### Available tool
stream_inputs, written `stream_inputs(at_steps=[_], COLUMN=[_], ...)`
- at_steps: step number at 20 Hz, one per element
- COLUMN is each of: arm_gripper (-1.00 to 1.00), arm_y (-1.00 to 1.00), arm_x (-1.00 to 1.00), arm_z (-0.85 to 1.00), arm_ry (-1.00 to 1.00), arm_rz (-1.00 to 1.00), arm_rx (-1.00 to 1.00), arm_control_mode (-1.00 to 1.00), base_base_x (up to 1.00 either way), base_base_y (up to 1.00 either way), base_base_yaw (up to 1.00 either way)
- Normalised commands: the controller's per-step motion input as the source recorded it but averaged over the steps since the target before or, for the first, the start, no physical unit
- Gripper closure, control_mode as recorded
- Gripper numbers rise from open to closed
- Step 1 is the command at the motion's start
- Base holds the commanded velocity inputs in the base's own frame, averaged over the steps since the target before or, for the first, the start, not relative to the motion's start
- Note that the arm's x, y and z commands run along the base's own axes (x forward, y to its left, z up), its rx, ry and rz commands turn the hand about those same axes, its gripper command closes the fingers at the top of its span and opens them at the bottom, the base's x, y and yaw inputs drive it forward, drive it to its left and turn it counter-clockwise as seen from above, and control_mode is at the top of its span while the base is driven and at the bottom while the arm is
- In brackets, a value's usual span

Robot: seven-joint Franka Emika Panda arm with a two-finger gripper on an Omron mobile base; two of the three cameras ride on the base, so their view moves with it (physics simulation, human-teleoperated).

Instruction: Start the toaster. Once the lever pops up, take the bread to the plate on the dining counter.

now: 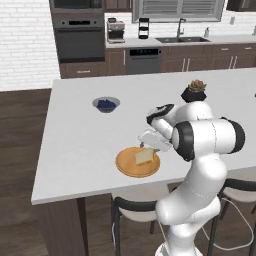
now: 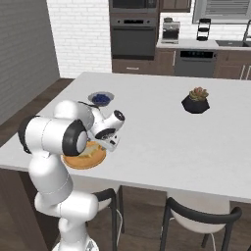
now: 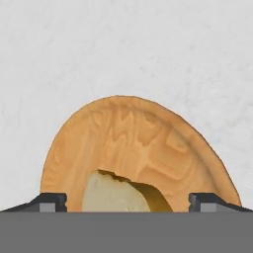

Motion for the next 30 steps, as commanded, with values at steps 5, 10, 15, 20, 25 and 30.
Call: stream_inputs(at_steps=[5, 10, 15, 20, 25, 30], arm_gripper=[-1.00, -1.00, -1.00, -1.00, -1.00, -1.00], arm_y=[0.12, 0.05, -0.08, -0.04, 0.00, -0.04], arm_x=[-0.03, -0.05, 0.00, -0.04, -0.21, -0.13], arm_z=[-0.04, -0.06, 0.02, -0.03, -0.34, -0.79], arm_ry=[0.00, 0.07, 0.15, 0.04, 0.00, 0.01], arm_rz=[-0.06, -0.05, 0.00, 0.00, 0.00, 0.00], arm_rx=[-0.39, -0.26, -0.10, -0.15, -0.32, -0.33], arm_control_mode=[-1.00, -1.00, -1.00, -1.00, -1.00, -1.00], base_base_x=[0.00, 0.00, 0.00, 0.00, 0.00, 0.00], base_base_y=[0.00, 0.00, 0.00, 0.00, 0.00, 0.00], base_base_yaw=[0.00, 0.00, 0.00, 0.00, 0.00, 0.00])
